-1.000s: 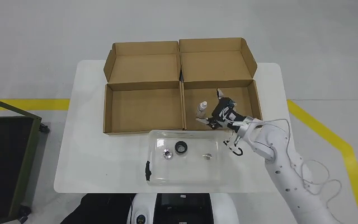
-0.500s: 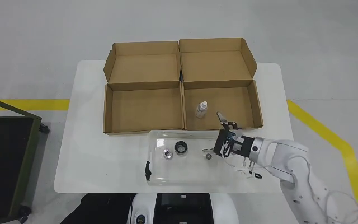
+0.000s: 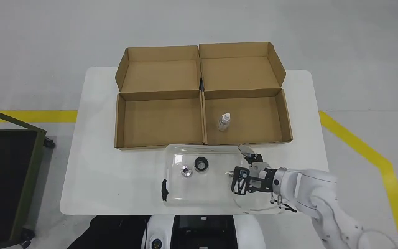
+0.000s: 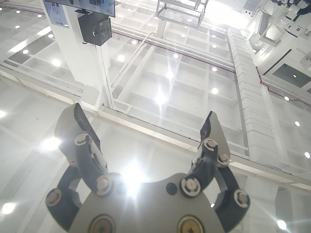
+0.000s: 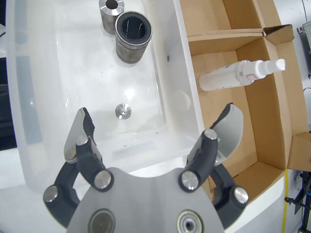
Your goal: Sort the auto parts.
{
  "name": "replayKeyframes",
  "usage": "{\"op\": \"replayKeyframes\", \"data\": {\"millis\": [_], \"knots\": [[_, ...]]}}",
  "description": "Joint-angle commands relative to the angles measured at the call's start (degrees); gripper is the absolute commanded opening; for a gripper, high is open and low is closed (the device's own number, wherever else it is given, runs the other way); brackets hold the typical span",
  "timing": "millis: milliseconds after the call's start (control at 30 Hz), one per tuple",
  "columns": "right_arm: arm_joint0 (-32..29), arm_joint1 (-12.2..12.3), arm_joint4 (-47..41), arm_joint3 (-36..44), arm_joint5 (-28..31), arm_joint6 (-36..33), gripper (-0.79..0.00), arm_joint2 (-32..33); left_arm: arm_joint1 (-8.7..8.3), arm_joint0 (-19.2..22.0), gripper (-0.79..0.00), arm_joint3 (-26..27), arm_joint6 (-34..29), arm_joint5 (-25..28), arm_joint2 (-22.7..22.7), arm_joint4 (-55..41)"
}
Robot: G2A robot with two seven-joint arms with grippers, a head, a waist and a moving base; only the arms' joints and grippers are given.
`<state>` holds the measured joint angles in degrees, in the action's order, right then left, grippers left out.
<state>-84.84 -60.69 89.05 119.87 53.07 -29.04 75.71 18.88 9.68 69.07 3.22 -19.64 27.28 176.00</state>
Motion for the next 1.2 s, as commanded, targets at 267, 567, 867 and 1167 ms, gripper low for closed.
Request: {"op": "replayKeyframes", "data": {"millis": [267, 567, 867, 1167], "knots": [[2.2, 0.0, 1.7, -1.5, 0.5, -4.5, 0.000, -4.7, 0.00, 0.0, 0.000, 0.0, 0.0, 0.0, 0.0, 0.0], [3.9, -0.1, 3.2, -2.2, 0.6, -7.7, -0.117, -8.1, 0.00, 0.0, 0.000, 0.0, 0.0, 0.0, 0.0, 0.0], [4.7, 0.0, 3.5, -2.8, 0.4, -9.6, -0.305, -10.0, 0.00, 0.0, 0.000, 0.0, 0.0, 0.0, 0.0, 0.0], [6.3, -0.2, 3.4, -4.7, 0.1, -11.0, -0.431, -12.3, 0.00, 0.0, 0.000, 0.0, 0.0, 0.0, 0.0, 0.0]]}}
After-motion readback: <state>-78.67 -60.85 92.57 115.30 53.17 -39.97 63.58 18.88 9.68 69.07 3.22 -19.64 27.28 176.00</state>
